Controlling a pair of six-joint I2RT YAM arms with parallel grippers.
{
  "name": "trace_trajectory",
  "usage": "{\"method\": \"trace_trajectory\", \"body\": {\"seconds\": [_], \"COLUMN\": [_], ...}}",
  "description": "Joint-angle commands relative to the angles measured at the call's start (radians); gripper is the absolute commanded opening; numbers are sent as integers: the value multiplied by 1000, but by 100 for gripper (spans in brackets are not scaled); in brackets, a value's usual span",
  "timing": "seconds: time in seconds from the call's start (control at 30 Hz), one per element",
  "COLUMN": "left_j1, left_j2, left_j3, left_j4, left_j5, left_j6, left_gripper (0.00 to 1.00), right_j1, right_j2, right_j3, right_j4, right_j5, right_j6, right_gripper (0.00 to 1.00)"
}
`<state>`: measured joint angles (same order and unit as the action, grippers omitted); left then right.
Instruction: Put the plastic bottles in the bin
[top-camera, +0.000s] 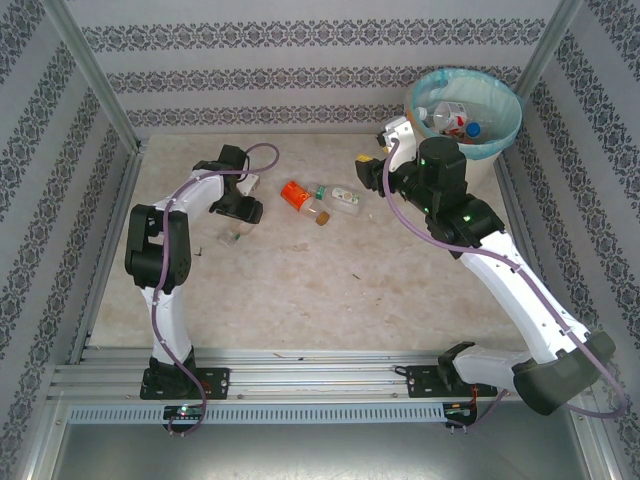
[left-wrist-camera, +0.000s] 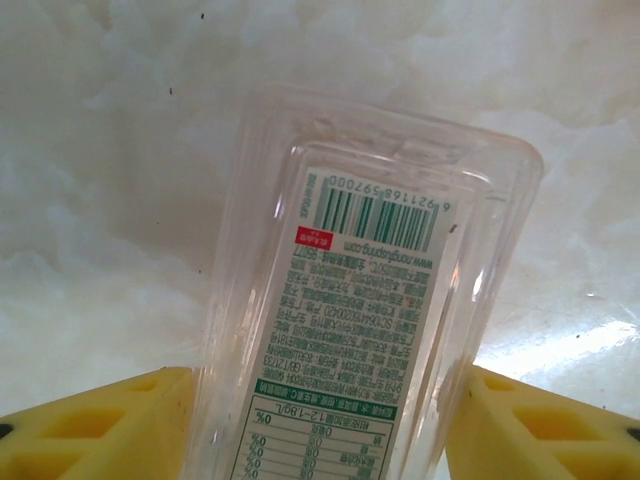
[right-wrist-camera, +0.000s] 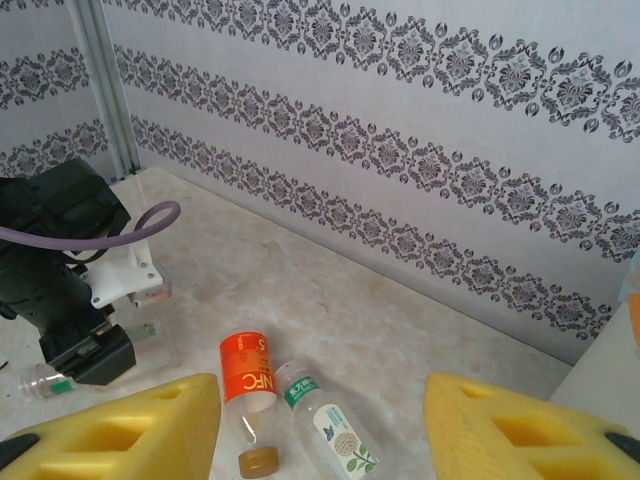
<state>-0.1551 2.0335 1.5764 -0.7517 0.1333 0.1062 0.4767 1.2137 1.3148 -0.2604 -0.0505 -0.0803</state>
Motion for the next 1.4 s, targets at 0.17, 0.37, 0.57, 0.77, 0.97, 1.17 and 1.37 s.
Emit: {"method": "trace_trajectory", "body": {"seconds": [0.17, 0.37, 0.57, 0.77, 0.97, 1.17, 1.37], "left_j1": [7, 6, 1, -62, -110, -129, -157], "left_j2": [-65, -268, -653, -948, -1034, -1075, -1090], "left_j3": [-18, -112, -350, -458, -447, -478, -493], "left_j4": [-4, 75, 318, 441, 448, 512, 557], "left_j5": [47, 105, 282, 314, 273, 288, 309], "left_j6": [-5, -40, -83, -54, -13, -7, 7], "left_gripper": [59, 54, 53, 54, 53, 53, 53], "right_j1": [20, 25, 33, 106, 196, 230, 256], "right_j2": [-65, -75, -28, 82, 208, 293, 353], "right_j3": [9, 20, 60, 134, 263, 341, 373], "right_j4": [-14, 7, 75, 133, 145, 139, 123], "right_j5": [26, -32, -166, -258, -362, -377, -379], "right_j6": [-4, 44, 172, 316, 410, 487, 521], "right_gripper": [56, 56, 58, 69, 76, 78, 79]}}
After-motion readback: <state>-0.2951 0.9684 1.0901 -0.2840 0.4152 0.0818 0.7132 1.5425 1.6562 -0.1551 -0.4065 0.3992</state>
